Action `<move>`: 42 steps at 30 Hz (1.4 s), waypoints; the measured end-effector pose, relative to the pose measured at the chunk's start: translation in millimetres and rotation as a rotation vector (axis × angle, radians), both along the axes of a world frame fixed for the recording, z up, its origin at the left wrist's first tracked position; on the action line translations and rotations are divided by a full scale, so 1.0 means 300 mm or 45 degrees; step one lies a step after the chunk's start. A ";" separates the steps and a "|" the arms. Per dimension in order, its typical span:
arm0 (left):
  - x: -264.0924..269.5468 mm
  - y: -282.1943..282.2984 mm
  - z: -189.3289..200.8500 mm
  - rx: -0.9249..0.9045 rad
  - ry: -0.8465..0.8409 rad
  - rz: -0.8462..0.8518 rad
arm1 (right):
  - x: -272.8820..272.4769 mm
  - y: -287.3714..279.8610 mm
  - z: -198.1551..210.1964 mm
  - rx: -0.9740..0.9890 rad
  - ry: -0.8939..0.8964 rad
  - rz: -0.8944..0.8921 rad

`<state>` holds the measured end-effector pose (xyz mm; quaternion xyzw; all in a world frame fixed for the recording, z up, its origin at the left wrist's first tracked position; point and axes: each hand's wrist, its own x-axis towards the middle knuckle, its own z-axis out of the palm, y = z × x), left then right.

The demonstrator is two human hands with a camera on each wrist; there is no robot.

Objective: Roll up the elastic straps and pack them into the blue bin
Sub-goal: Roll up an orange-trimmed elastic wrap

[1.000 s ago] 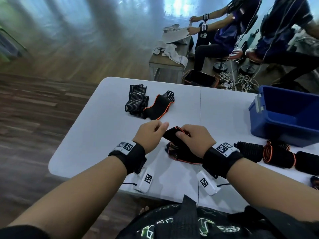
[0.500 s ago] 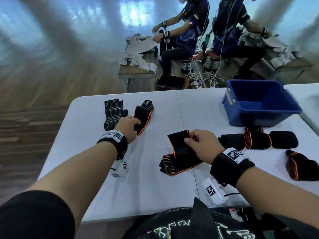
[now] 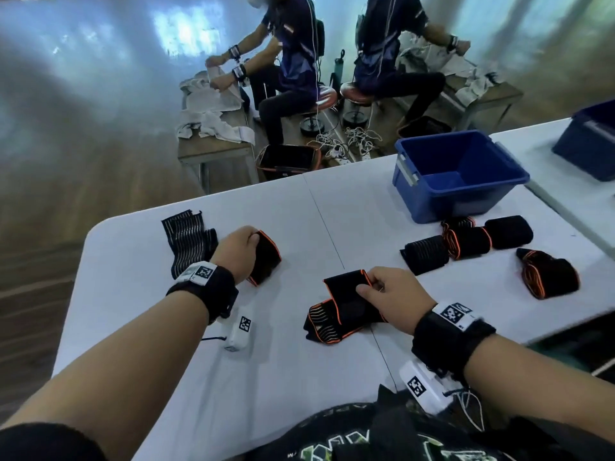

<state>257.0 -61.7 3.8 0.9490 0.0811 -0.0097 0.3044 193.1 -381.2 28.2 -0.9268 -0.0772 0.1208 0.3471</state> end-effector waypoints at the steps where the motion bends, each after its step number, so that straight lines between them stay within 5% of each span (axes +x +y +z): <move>1: -0.006 -0.007 0.015 -0.050 -0.003 0.003 | -0.002 0.004 -0.002 0.007 0.004 -0.001; 7: -0.076 -0.018 -0.042 -0.239 0.102 0.183 | -0.006 0.038 -0.002 0.035 0.015 0.031; 14: -0.177 -0.017 -0.110 0.307 0.143 0.100 | -0.004 0.023 -0.018 0.042 0.043 0.051; 18: -0.210 -0.043 -0.095 0.619 0.120 -0.248 | 0.007 0.009 -0.025 0.033 0.046 0.057; 29: -0.361 -0.192 -0.081 0.647 0.197 -0.284 | 0.030 -0.018 -0.047 0.066 0.076 0.139; 35: -0.349 -0.220 -0.028 0.277 0.182 0.065 | 0.045 -0.023 -0.039 0.115 0.083 0.204; 42: -0.300 -0.215 0.202 -0.449 -0.188 0.398 | 0.125 -0.007 0.089 0.317 0.044 0.369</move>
